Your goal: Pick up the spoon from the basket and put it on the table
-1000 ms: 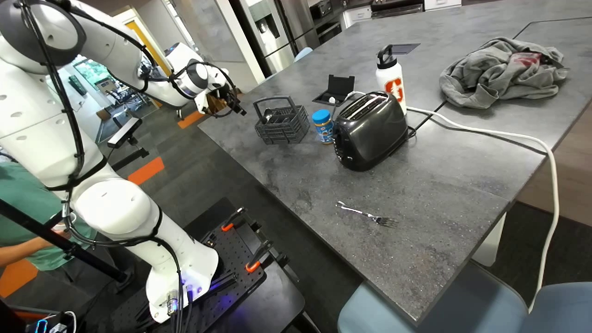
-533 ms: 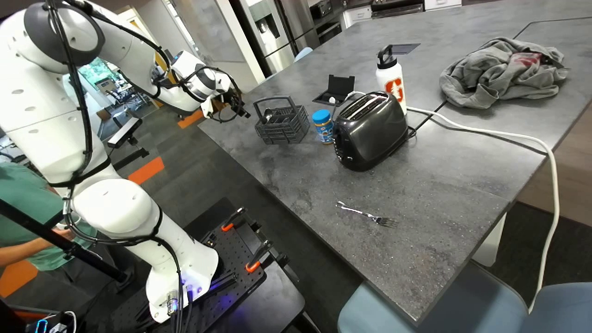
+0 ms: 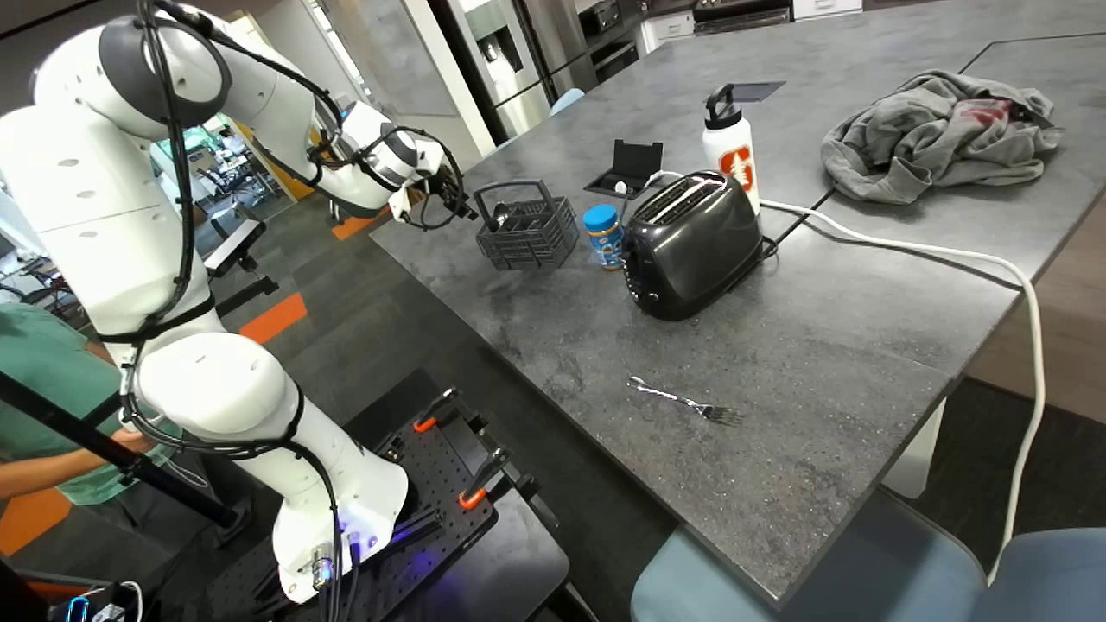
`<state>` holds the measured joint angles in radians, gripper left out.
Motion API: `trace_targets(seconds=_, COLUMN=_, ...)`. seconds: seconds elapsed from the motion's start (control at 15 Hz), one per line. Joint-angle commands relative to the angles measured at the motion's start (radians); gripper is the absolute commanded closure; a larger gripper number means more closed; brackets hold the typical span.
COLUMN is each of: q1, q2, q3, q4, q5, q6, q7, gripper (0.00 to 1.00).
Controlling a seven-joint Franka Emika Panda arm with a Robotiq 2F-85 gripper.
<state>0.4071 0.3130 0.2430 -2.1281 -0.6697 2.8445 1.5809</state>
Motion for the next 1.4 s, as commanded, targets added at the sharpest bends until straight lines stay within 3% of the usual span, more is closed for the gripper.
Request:
trace_targets(seconds=0.0, q1=0.024, q2=0.047, q3=-0.045, q4=0.053, q5=-0.06, q6=0.032, q7=0.054, gripper=0.17)
trace_targets(seconds=0.4, q1=0.049, q2=0.099, q3=-0.1, q4=0.101, q5=-0.133, q6=0.047, q7=0.114, gripper=0.26)
trace_targets(seconds=0.47, q1=0.052, q2=0.106, q3=-0.106, q4=0.106, q5=-0.143, q6=0.049, q7=0.122, gripper=0.38)
trace_targets(seconds=0.73, q1=0.069, q2=0.127, q3=-0.134, q4=0.12, q5=-0.179, q6=0.065, q7=0.159, gripper=0.56)
trace_targets(seconds=0.87, q1=0.078, q2=0.136, q3=-0.146, q4=0.125, q5=-0.197, q6=0.081, q7=0.178, gripper=0.59)
trace_targets(seconds=1.13, q1=0.099, q2=0.152, q3=-0.174, q4=0.135, q5=-0.232, q6=0.124, q7=0.218, gripper=0.49)
trace_targets(seconds=1.33, q1=0.114, q2=0.163, q3=-0.193, q4=0.144, q5=-0.252, q6=0.144, q7=0.242, gripper=0.52)
